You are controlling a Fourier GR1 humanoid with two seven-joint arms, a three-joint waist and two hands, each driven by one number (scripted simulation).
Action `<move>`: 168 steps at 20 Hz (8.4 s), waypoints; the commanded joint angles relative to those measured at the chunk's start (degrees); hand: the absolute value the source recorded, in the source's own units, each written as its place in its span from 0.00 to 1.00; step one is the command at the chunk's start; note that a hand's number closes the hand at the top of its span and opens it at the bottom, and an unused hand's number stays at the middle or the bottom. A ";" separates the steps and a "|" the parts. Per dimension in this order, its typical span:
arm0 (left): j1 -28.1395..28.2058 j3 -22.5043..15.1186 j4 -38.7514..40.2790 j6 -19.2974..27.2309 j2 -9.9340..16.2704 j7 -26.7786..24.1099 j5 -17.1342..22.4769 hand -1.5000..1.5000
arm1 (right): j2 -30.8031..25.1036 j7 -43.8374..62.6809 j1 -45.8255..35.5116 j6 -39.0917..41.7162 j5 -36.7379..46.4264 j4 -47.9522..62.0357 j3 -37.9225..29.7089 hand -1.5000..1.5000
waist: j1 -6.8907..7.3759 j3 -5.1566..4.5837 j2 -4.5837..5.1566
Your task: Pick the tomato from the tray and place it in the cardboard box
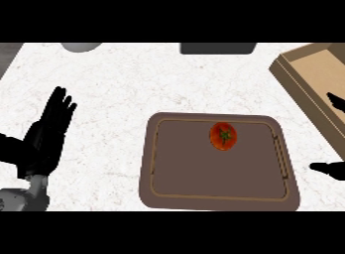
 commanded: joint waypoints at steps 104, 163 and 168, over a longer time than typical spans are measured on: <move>2.23 16.55 -6.87 -16.11 -15.90 9.56 -17.83 0.50 | 34.75 23.73 -9.53 13.56 63.53 -2.57 17.86 1.00 | 0.75 0.13 0.00; -0.45 14.86 -3.55 -16.43 -18.46 7.55 -19.30 0.50 | 8.26 13.06 -41.48 8.80 68.40 49.50 -21.62 0.00 | 3.14 0.34 1.31; -3.54 16.40 -3.62 -15.95 -17.01 10.79 -18.62 0.50 | 5.40 0.81 -41.81 -2.70 61.26 51.58 -29.42 0.00 | 2.11 0.45 1.11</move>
